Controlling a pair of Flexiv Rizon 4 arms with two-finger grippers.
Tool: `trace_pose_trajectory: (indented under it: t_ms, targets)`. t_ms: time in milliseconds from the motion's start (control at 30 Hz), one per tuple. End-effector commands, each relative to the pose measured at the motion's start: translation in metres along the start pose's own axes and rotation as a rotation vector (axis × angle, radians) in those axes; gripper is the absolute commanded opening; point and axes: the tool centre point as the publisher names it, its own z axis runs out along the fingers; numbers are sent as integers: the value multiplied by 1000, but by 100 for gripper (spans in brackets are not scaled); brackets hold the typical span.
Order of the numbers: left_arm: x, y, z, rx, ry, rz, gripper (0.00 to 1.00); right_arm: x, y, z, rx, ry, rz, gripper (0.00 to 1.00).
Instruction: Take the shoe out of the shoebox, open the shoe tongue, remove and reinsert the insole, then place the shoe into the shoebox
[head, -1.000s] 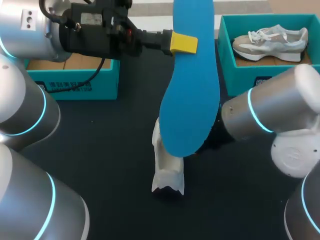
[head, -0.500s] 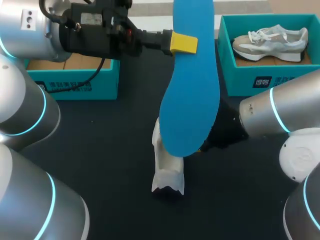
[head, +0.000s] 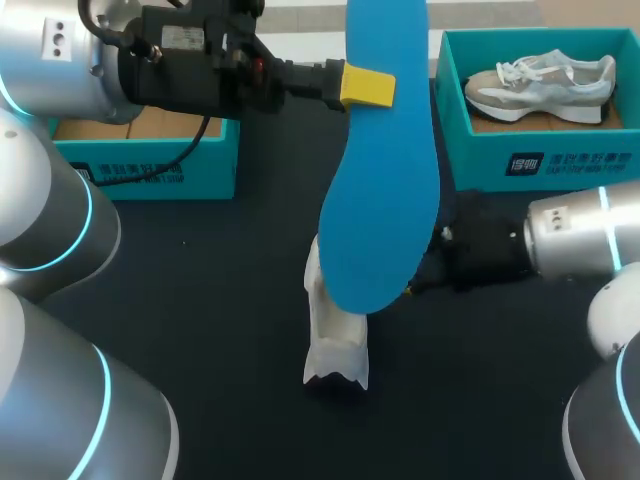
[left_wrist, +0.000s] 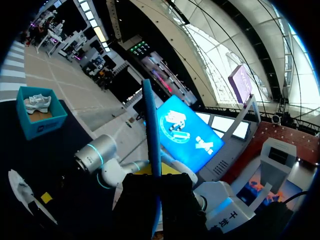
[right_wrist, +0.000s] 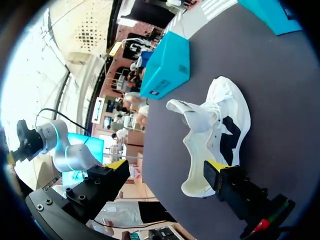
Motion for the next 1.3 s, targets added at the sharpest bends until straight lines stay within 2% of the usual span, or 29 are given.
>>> trace_pose_trajectory:
  t_ms: [33,300,567,700,933,1000,1300]
  targets:
    - [-1,0,1,0,1,0,0,6,3,-29,6,116,5,100]
    - [-1,0,1,0,1,0,0,27,14,-41,27,53,4,100]
    - [-1,0,1,0,1,0,0,47,22,-58,-45,147,24,100]
    - [-1,0,1,0,1,0,0,57,27,-59,-46,135,-11,100]
    - [-1,0,1,0,1,0,0,63,33,-60,-40,166,2,100]
    - [-1,0,1,0,1,0,0,64,34,-59,-31,204,0,100]
    - [-1,0,1,0,1,0,0,64,37,-58,-35,176,2,100]
